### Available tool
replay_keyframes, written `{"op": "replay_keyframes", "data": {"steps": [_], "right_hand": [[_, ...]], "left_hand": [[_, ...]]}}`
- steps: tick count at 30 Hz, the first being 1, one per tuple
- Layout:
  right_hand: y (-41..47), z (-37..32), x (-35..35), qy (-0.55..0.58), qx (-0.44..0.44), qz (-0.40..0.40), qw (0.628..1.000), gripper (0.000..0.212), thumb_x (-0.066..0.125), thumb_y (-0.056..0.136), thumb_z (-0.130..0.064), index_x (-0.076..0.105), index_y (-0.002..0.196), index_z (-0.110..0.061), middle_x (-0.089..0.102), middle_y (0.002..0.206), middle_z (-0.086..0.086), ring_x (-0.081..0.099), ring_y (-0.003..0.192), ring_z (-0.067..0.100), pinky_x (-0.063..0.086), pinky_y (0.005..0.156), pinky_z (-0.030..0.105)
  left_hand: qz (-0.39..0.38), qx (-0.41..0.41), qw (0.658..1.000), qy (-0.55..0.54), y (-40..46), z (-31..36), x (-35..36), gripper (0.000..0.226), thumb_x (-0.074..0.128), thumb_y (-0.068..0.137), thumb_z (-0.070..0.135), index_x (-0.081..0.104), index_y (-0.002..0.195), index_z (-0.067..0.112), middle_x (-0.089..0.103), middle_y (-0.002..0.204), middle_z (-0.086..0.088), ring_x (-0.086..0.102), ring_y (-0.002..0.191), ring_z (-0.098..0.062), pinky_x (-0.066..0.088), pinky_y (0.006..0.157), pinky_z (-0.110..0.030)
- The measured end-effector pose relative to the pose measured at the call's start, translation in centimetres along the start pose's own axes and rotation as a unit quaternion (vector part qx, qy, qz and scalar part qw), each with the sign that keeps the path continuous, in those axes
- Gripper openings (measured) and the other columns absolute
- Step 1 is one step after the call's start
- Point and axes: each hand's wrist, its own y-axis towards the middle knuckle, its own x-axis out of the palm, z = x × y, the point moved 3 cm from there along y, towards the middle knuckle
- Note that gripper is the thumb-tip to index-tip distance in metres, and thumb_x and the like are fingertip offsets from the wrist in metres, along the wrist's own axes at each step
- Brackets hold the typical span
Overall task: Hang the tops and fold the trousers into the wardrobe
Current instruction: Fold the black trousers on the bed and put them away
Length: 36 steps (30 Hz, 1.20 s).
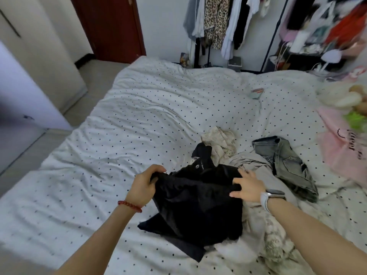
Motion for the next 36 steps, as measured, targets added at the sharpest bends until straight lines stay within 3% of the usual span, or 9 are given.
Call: {"op": "replay_keyframes", "data": {"steps": [4, 7, 10, 14, 17, 23, 30, 32, 36], "right_hand": [[-3.4, -3.1, 0.9, 0.273, 0.013, 0.023, 0.962, 0.059, 0.069, 0.078, -0.043, 0.053, 0.124, -0.009, 0.052, 0.131, 0.011, 0.05, 0.119, 0.028, 0.041, 0.101, 0.039], [-6.8, -9.0, 0.4, 0.326, -0.048, 0.047, 0.943, 0.04, 0.068, 0.082, -0.033, 0.058, 0.108, -0.004, 0.062, 0.109, 0.011, 0.059, 0.101, 0.027, 0.047, 0.088, 0.034], [-10.7, -16.6, -1.5, 0.322, -0.142, 0.129, 0.927, 0.022, 0.064, 0.087, -0.022, 0.053, 0.1, -0.01, 0.058, 0.099, 0.009, 0.053, 0.086, 0.023, 0.038, 0.07, 0.027], [-16.8, -28.2, -4.3, 0.314, -0.301, 0.135, 0.891, 0.047, 0.058, 0.091, -0.016, 0.038, 0.133, -0.021, 0.056, 0.125, 0.013, 0.054, 0.108, 0.036, 0.045, 0.087, 0.04], [-21.6, -36.6, -6.5, 0.311, -0.391, 0.13, 0.857, 0.056, 0.057, 0.091, -0.016, 0.032, 0.141, -0.015, 0.046, 0.14, 0.007, 0.046, 0.124, 0.029, 0.037, 0.098, 0.034], [-32.8, -50.3, -14.1, 0.356, -0.542, 0.171, 0.742, 0.034, 0.054, 0.093, -0.015, 0.046, 0.124, -0.004, 0.053, 0.111, 0.006, 0.051, 0.109, 0.024, 0.038, 0.089, 0.03], [-45.9, -56.1, -23.3, 0.498, -0.636, 0.267, 0.526, 0.024, 0.054, 0.092, -0.012, 0.051, 0.113, 0.0, 0.054, 0.094, 0.003, 0.049, 0.085, 0.016, 0.036, 0.071, 0.016], [-46.8, -56.9, -23.2, 0.481, -0.654, 0.254, 0.525, 0.024, 0.054, 0.092, -0.012, 0.053, 0.113, -0.002, 0.055, 0.097, 0.001, 0.049, 0.087, 0.013, 0.035, 0.071, 0.01], [-42.7, -57.4, -19.2, 0.379, -0.637, 0.221, 0.634, 0.023, 0.05, 0.094, -0.012, 0.056, 0.115, -0.008, 0.057, 0.102, 0.003, 0.05, 0.093, 0.016, 0.033, 0.075, 0.017]], "left_hand": [[0.136, -0.043, 0.99, 0.007, -7.4, 2.6, -3.9, 0.04, 0.04, 0.086, -0.017, 0.057, 0.095, 0.018, 0.059, 0.088, 0.014, 0.056, 0.082, 0.005, 0.037, 0.069, 0.003], [0.243, -0.08, 0.966, 0.027, -13.4, 3.4, -8.1, 0.038, 0.038, 0.086, -0.016, 0.059, 0.101, 0.011, 0.06, 0.091, 0.004, 0.054, 0.082, -0.009, 0.036, 0.065, 0.0], [0.353, -0.125, 0.926, 0.054, -18.9, 3.8, -12.5, 0.042, 0.034, 0.082, -0.018, 0.059, 0.105, 0.007, 0.059, 0.096, -0.002, 0.051, 0.088, -0.017, 0.034, 0.062, 0.0], [0.513, -0.155, 0.842, 0.063, -26.4, 5.0, -19.8, 0.045, 0.032, 0.076, -0.02, 0.06, 0.101, 0.004, 0.061, 0.097, -0.004, 0.053, 0.093, -0.02, 0.036, 0.079, -0.015], [0.58, -0.129, 0.797, 0.107, -30.6, 7.8, -25.7, 0.043, 0.033, 0.075, -0.021, 0.061, 0.099, 0.002, 0.059, 0.094, -0.002, 0.052, 0.091, -0.02, 0.032, 0.077, -0.013], [0.71, -0.032, 0.688, 0.147, -35.9, 16.2, -37.7, 0.034, 0.037, 0.084, -0.014, 0.056, 0.109, -0.001, 0.063, 0.104, -0.016, 0.056, 0.096, -0.026, 0.031, 0.077, -0.011], [0.784, 0.132, 0.573, 0.198, -41.4, 27.7, -46.9, 0.024, 0.045, 0.091, -0.003, 0.053, 0.114, -0.003, 0.053, 0.099, 0.002, 0.044, 0.084, 0.007, 0.029, 0.076, 0.005], [0.779, 0.126, 0.575, 0.216, -42.8, 28.0, -47.5, 0.023, 0.048, 0.09, -0.002, 0.055, 0.112, -0.002, 0.055, 0.1, 0.002, 0.046, 0.086, 0.005, 0.03, 0.077, 0.004], [0.755, -0.01, 0.625, 0.199, -46.4, 23.1, -46.3, 0.023, 0.05, 0.091, 0.001, 0.061, 0.11, 0.003, 0.063, 0.104, -0.006, 0.056, 0.1, -0.019, 0.032, 0.08, -0.01]]}}
